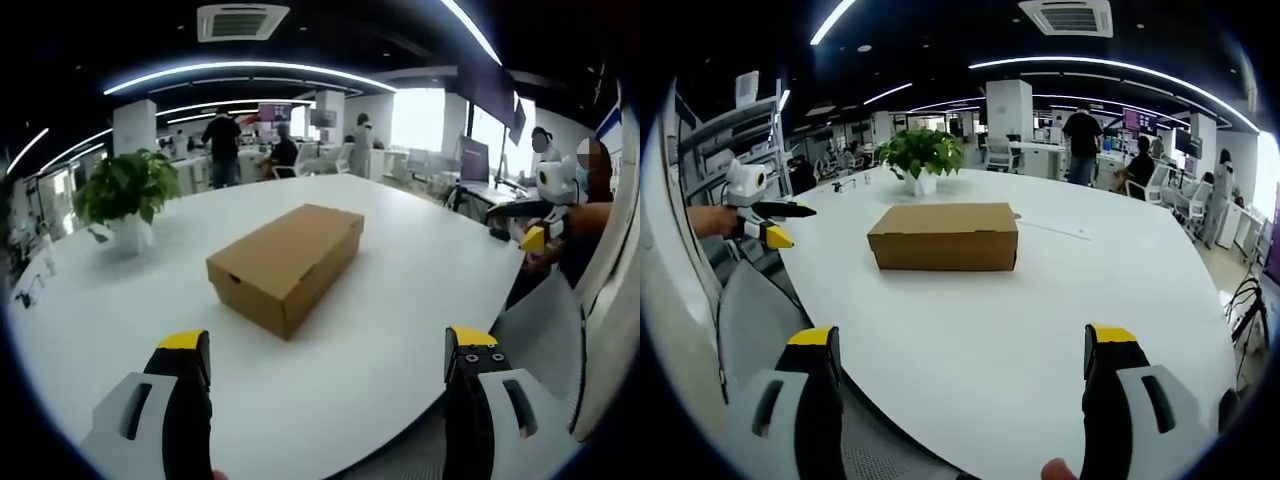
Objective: Operate the shoe box by opening the lid, removing the specified soft item, and placing it in the target area until the item is outside and the box remains undamaged.
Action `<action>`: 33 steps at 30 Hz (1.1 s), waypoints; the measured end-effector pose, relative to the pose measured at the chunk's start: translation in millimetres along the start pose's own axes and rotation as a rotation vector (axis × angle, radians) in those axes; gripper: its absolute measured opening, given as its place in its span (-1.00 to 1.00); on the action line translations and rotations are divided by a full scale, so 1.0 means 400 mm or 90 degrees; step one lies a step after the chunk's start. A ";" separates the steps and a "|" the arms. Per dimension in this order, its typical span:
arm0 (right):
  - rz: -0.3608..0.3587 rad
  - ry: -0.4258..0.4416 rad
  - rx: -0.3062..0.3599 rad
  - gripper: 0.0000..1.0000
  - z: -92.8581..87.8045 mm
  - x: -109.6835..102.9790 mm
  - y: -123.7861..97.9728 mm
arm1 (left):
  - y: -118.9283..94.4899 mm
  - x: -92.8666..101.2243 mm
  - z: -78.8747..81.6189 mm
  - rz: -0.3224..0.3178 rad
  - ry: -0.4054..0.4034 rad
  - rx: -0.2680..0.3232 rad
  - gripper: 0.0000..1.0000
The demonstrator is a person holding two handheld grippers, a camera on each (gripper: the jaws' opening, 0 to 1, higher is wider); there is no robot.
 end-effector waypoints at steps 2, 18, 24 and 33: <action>0.000 -0.002 -0.001 0.92 0.003 0.003 0.004 | 0.003 -0.002 0.000 0.002 -0.001 -0.001 0.99; 0.021 -0.024 -0.010 0.92 0.029 0.025 0.056 | 0.031 0.004 -0.007 0.007 -0.015 -0.008 0.95; 0.034 -0.040 -0.018 0.92 0.042 0.030 0.085 | 0.049 0.009 0.002 0.005 -0.008 -0.010 0.95; 0.053 -0.059 -0.028 0.89 0.054 0.042 0.119 | 0.080 0.009 0.011 0.007 0.005 -0.010 0.93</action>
Point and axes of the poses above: the point that each gripper's makers call its tool centre point, and the gripper's own axes: y roughly forward along the fingers, x roughly to its right, z roughly out of its top, the point moved 1 cm from there along -y, roughly backward along the fingers, and after that the axes turned 13 degrees about y, right-handed, at the moved point
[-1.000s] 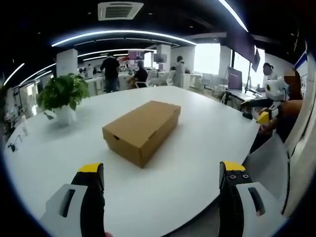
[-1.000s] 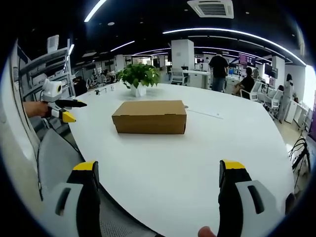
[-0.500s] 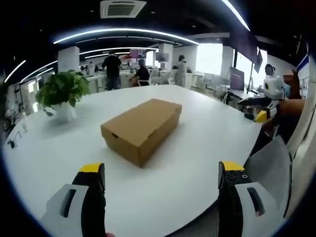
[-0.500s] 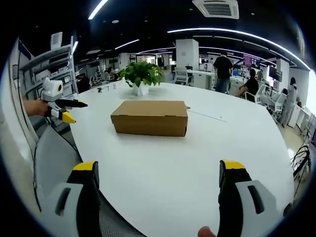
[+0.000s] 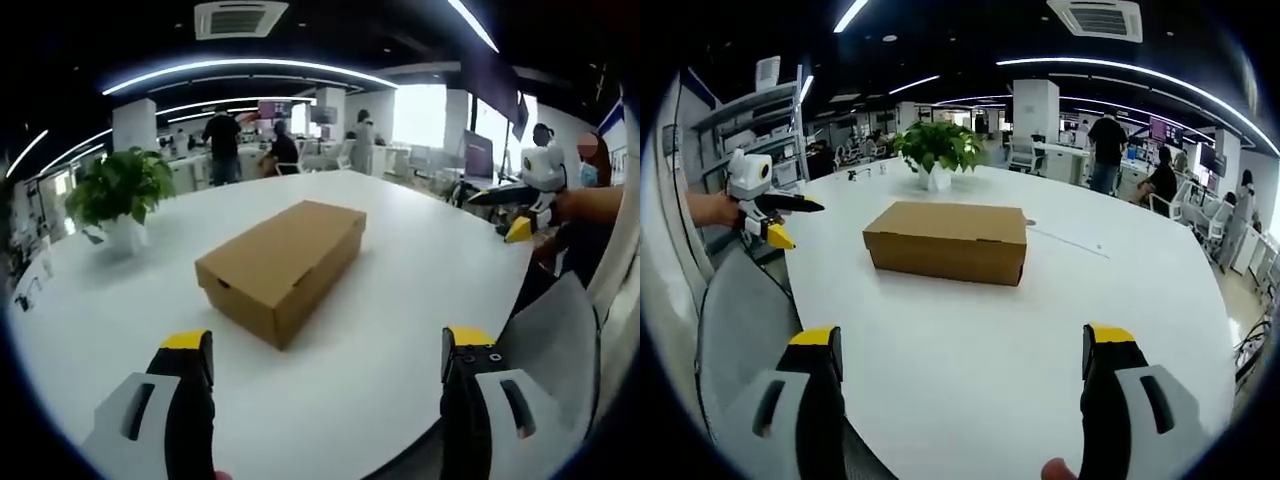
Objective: Operate the shoe box by opening the lid, removing the specified soft item, and placing it in the target area until the item is outside and the box remains undamaged.
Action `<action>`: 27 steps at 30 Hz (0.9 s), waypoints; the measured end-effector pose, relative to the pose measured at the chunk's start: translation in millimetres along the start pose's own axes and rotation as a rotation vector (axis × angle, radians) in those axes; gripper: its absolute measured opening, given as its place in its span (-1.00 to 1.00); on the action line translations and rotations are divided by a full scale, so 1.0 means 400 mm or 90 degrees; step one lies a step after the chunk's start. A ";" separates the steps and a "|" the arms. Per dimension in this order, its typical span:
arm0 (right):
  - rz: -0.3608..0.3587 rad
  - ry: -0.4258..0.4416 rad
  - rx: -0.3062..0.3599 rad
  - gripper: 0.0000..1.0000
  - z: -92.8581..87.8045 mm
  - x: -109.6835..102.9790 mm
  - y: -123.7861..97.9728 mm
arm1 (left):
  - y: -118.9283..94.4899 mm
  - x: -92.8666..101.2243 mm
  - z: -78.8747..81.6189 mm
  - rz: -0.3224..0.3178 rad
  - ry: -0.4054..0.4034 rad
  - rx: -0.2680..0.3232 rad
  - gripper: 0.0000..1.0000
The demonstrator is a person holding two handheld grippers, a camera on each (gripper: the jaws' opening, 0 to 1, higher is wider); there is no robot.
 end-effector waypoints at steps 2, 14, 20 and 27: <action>0.005 -0.004 -0.002 0.89 0.003 0.004 0.009 | 0.007 -0.006 -0.002 0.006 0.000 -0.002 0.93; 0.033 -0.033 -0.005 0.86 0.020 0.028 0.060 | 0.044 -0.021 -0.011 0.030 -0.010 -0.011 0.87; 0.061 -0.051 0.003 0.81 0.040 0.035 0.093 | 0.058 -0.031 -0.020 0.048 -0.010 -0.019 0.74; 0.086 -0.064 0.007 0.72 0.057 0.049 0.136 | 0.076 -0.038 -0.033 0.062 -0.012 -0.033 0.65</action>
Point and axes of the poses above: the point that each gripper's makers call its tool centre point, and the gripper's own axes: y roughly forward along the fingers, x roughly to its right, z roughly out of its top, the point moved 1 cm from there along -y, roughly backward along the fingers, and after that the axes turned 13 degrees about y, right-handed, at the moved point
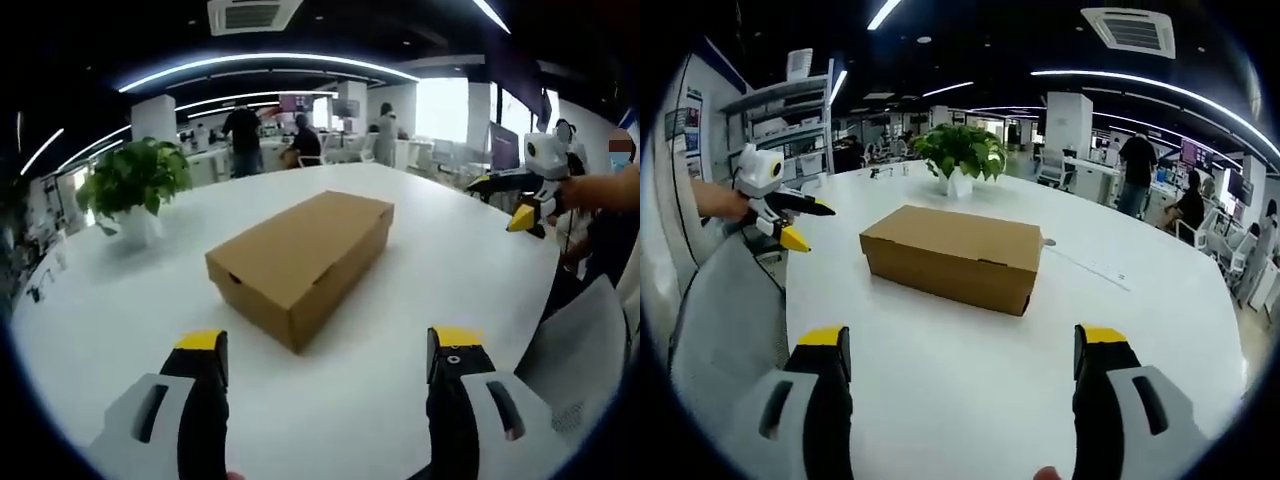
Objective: Operate the shoe box by opening the lid, removing the specified soft item, and placing it in the target area until the item is outside and the box remains undamaged.
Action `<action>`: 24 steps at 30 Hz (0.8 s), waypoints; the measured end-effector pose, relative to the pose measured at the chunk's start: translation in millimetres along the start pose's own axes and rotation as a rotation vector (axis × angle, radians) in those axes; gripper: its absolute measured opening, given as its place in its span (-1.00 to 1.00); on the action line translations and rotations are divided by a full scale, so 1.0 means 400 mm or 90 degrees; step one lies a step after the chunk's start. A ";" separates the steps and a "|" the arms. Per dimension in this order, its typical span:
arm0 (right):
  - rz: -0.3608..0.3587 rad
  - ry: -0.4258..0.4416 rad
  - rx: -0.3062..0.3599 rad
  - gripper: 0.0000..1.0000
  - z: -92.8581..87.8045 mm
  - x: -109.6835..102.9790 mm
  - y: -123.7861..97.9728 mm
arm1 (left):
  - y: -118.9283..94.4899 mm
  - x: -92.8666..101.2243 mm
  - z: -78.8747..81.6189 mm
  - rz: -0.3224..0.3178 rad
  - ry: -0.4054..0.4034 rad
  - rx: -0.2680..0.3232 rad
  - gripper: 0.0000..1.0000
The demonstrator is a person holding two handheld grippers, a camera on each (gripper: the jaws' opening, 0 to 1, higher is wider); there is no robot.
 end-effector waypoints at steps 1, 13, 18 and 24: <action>0.004 -0.004 -0.002 0.70 0.000 0.001 0.006 | 0.002 -0.001 -0.002 0.002 -0.001 -0.001 0.63; 0.052 -0.050 -0.022 0.61 0.006 0.017 0.084 | 0.036 -0.021 -0.004 0.024 -0.005 -0.004 0.48; 0.057 -0.062 -0.030 0.54 0.005 0.039 0.116 | 0.058 -0.029 -0.005 0.035 -0.010 -0.006 0.41; 0.062 -0.066 -0.035 0.44 0.010 0.068 0.148 | 0.079 -0.036 -0.009 0.045 -0.011 -0.013 0.33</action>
Point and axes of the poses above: the point that each gripper's makers call its tool centre point, and the gripper's own axes: y roughly forward along the fingers, x roughly to its right, z roughly out of its top, the point moved 1 cm from there along -y, roughly backward along the fingers, and after that the axes turned 13 degrees about y, right-handed, at the moved point
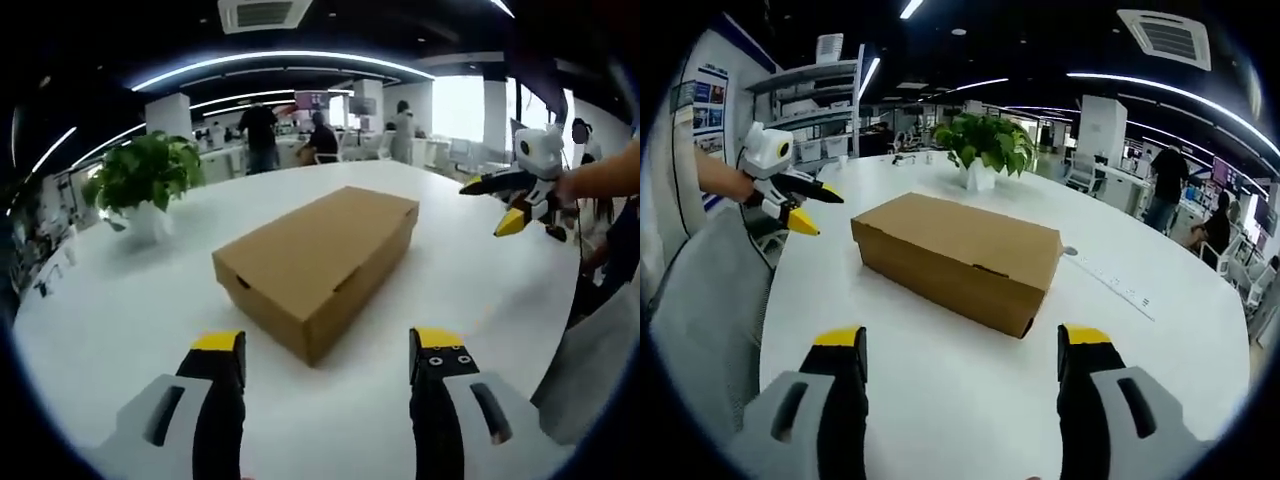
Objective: Operate the shoe box by opening the lid, removing the specified soft item, and placing it in the target area until the item is outside and the box remains undamaged.
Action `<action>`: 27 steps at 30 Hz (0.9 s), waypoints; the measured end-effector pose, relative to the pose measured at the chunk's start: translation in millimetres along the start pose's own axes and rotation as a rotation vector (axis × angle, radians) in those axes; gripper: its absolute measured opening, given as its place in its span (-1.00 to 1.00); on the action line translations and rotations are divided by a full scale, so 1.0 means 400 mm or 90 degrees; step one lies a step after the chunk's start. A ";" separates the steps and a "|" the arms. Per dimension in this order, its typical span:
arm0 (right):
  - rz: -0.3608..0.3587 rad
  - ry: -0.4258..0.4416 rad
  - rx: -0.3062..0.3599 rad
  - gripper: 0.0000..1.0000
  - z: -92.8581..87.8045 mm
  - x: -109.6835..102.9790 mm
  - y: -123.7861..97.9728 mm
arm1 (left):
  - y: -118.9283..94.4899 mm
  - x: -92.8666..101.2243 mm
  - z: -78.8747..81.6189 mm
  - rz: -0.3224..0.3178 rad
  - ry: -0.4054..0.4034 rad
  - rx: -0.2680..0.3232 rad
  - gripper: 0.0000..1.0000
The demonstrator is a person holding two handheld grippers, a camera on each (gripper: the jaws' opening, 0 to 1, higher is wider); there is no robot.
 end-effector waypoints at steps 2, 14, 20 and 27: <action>0.004 -0.006 -0.004 0.40 0.003 0.010 0.012 | 0.008 0.000 0.001 0.000 -0.004 -0.004 0.31; 0.018 -0.023 -0.021 0.33 0.026 0.058 0.092 | 0.067 -0.024 0.006 0.027 -0.020 -0.010 0.20; 0.020 -0.015 -0.024 0.28 0.035 0.086 0.133 | 0.096 -0.032 0.009 0.042 -0.026 -0.017 0.18; 0.023 -0.015 -0.040 0.21 0.027 0.103 0.159 | 0.125 -0.035 0.005 0.054 -0.029 -0.031 0.15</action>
Point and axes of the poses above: the point that each gripper's makers call its tool centre point, and the gripper's own axes: y roughly forward along the fingers, x roughly to its right, z roughly out of its top, the point moved 1 cm from there along -y, roughly backward along the fingers, and after that the axes turned 13 degrees about y, right-handed, at the moved point
